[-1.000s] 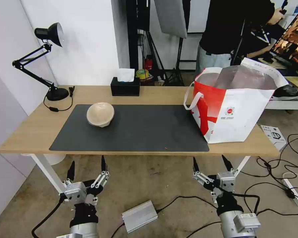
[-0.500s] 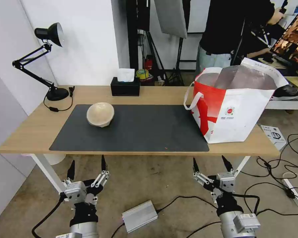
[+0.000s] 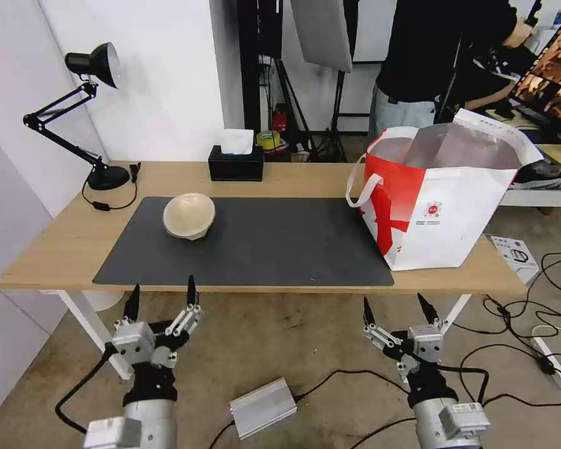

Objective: Pick up the trash from the table and place it into the takeout bag.

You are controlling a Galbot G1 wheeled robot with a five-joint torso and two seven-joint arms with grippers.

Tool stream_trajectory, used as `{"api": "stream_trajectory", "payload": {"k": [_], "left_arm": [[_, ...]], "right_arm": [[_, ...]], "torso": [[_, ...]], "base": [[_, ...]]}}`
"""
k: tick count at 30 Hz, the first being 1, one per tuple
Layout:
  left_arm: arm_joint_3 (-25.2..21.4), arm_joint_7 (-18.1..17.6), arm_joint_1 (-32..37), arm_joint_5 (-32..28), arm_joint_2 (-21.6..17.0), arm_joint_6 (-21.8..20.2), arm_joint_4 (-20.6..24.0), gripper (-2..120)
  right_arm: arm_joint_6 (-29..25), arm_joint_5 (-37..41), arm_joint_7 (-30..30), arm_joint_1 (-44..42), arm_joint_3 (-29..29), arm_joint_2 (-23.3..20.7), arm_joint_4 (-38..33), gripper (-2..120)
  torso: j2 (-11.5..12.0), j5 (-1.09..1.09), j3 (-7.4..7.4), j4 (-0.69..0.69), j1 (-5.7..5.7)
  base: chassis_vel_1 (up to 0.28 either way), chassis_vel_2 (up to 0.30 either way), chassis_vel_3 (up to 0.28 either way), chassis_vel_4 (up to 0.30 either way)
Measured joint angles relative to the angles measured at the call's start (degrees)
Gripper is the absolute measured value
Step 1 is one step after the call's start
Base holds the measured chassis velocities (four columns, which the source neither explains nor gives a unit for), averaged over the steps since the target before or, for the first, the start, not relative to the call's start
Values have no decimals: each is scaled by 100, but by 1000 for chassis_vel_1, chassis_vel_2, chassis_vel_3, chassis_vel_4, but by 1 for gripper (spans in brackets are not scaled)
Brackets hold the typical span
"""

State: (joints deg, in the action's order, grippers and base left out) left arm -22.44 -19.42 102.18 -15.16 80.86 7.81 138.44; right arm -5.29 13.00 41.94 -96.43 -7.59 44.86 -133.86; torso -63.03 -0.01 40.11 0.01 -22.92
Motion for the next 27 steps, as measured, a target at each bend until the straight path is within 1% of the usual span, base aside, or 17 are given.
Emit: {"api": "stream_trajectory", "payload": {"k": [1, 2, 4, 5, 6, 10, 11, 14, 15, 16, 18, 19, 21, 22, 23, 26, 27], "left_arm": [[-22, -23, -49, -259, -37, -91, 40, 100], [-22, -23, -49, -259, -37, -91, 40, 100], [-68, -78, -108, -609, -93, -186, 86, 100], [-105, -132, -155, -923, -144, -256, 122, 100], [-105, -132, -155, -923, -144, -256, 122, 100], [-215, -358, -324, -1918, -323, -446, 233, 100], [-215, -358, -324, -1918, -323, -446, 233, 100], [-408, -646, -513, -2813, -499, -656, 382, 100], [-408, -646, -513, -2813, -499, -656, 382, 100], [-504, -769, -600, -3212, -584, -760, 449, 100], [-692, -1161, -822, -4088, -776, -1009, 487, 100], [-692, -1161, -822, -4088, -776, -1009, 487, 100], [-863, -1502, -1025, -4823, -955, -1166, 496, 100], [-917, -1625, -1103, -5056, -1026, -1200, 496, 100], [-917, -1625, -1103, -5056, -1026, -1200, 496, 100], [-1150, -2074, -1439, -5923, -1347, -1294, 496, 100], [-1150, -2074, -1439, -5923, -1347, -1294, 496, 100]], "right_arm": [[-1, 0, 0, 0, 0, 0, 1, 100], [-1, 0, 0, 0, 0, 0, 1, 100], [-1, 0, 0, 0, 0, 0, 2, 100], [-2, 0, -1, 1, 0, 0, 2, 100], [-2, 0, -1, 1, 0, 0, 2, 100], [-4, 0, -1, 1, 0, 0, 2, 100], [-4, 0, -1, 1, 0, 0, 2, 100], [-5, 0, -1, 1, 0, 0, 2, 100], [-5, 0, -1, 1, 0, 0, 2, 100], [-5, 1, -1, 1, 0, 0, 2, 100], [-5, 0, -2, 1, 0, 0, 2, 100], [-5, 0, -2, 1, 0, 0, 2, 100], [-5, 1, -2, 1, 0, 0, 2, 100], [-5, 1, -2, 1, 0, 0, 2, 100], [-5, 1, -2, 1, 0, 0, 2, 100], [-5, 1, -1, 1, 0, 0, 3, 100], [-5, 1, -1, 1, 0, 0, 3, 100]], "torso": [[0, 0, 0, -1, 0], [0, 0, 0, -1, 0], [0, 0, 0, -1, 0], [0, 0, 0, 0, 0], [0, 0, 0, 0, 0], [0, 0, 0, -1, 0], [0, 0, 0, -1, 0], [0, 0, 0, -1, 0], [0, 0, 0, -1, 0], [0, 1, 0, 0, 0], [0, 1, 0, -1, 0], [0, 1, 0, -1, 0], [0, 0, 0, -1, 0], [0, 0, 0, 0, 0], [0, 0, 0, 0, 0], [0, 0, 0, 0, 0], [0, 0, 0, 0, 0]], "base": [[0, 0, 0, 0], [0, 0, 0, 0], [0, 0, 0, 0], [0, 0, 0, 0], [0, 0, 0, 0], [0, 0, 0, 0], [0, 0, 0, 0], [0, 0, 0, 0], [0, 0, 0, 0], [0, 0, 0, 0], [0, 0, 0, 0], [0, 0, 0, 0], [0, 0, 0, 0], [0, 0, 0, 0], [0, 0, 0, 0], [0, 0, 0, 0], [0, 0, 0, 0]]}}
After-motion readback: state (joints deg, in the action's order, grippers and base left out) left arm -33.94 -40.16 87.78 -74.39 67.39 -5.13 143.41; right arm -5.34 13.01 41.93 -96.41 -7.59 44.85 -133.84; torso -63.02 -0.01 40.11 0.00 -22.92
